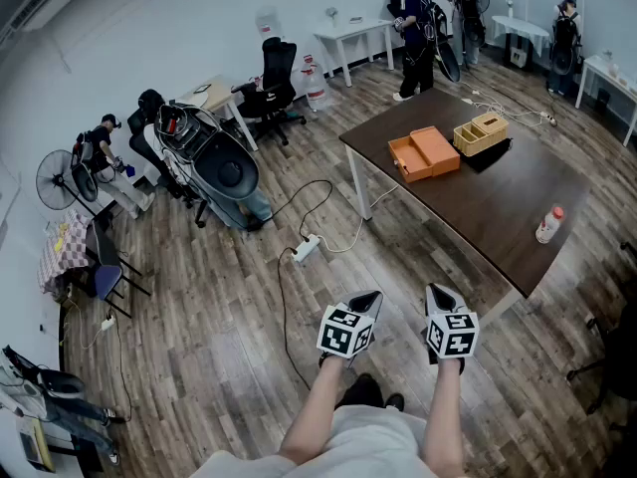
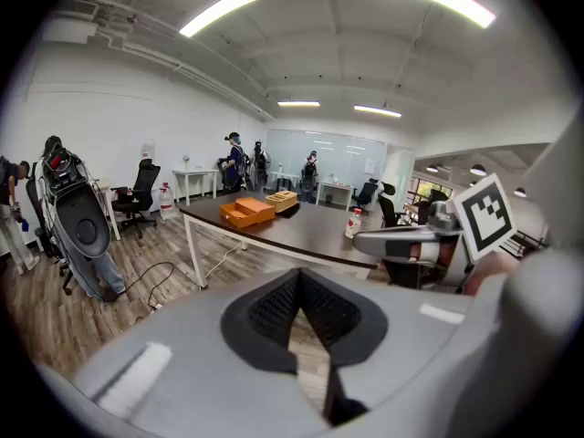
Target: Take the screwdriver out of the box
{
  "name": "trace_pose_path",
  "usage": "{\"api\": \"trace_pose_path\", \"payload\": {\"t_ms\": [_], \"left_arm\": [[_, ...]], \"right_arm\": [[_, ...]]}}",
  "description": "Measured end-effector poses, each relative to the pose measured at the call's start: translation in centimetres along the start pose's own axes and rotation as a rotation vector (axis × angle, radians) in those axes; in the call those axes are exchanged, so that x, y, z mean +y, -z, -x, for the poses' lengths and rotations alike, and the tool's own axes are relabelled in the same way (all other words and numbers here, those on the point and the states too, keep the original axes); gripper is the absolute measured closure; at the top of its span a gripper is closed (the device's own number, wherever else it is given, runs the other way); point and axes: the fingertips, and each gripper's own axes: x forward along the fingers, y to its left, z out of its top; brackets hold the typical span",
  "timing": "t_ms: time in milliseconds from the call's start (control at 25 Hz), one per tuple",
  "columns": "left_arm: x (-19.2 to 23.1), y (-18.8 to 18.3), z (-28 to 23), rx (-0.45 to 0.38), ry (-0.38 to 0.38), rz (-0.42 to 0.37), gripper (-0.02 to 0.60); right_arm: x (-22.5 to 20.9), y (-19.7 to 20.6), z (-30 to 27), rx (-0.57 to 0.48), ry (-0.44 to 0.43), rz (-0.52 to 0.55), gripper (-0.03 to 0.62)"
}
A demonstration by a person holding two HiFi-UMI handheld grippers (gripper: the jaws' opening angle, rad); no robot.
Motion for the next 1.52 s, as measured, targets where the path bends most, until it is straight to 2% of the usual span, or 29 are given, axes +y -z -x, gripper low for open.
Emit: {"api": "trace_pose_path", "payload": {"t_ms": [160,280,480,680,920,1120,1280,1520], "left_arm": [[1.1,0.8,0.8,0.063,-0.031,0.09,0.528],[1.6,0.7,1.3,0.06,-0.064,0.061,0.528],[1.4,-1.4,1.9,-0.092,-0.065,0.012,0.528],[-0.7,-3.7,2.2,-0.24,0.041,0.013,0.528],[-1.2,-2.4,1.9,-0.192,0.035,-0.003,0.528],[1.5,-1.1,2.9,-0.173,0.001,0.004,0.528],[4.9,-2.1,2.3,-0.187,-0.038,0.02,0.528],[7.3,-5.3,-2.2,-0.175,0.014,-0.004,0.528]], "right_arm": [[0.4,-0.3,0.0,-0.001,-0.003,-0.001,0.592],[0.7,-0.2,0.0,0.001,-0.008,0.002,0.592],[1.0,-0.5,-0.2,0.002,-0.013,0.012,0.592],[0.7,-1.1,0.1,-0.017,-0.019,0.035,0.592],[1.4,-1.7,0.2,-0.016,-0.093,0.053,0.592],[1.0,-0.5,-1.5,0.028,-0.128,0.031,0.592],[0.5,-0.5,-4.0,0.049,-0.141,0.033,0.592],[-1.5,-3.0,-8.7,0.043,-0.137,0.003,0.592]]}}
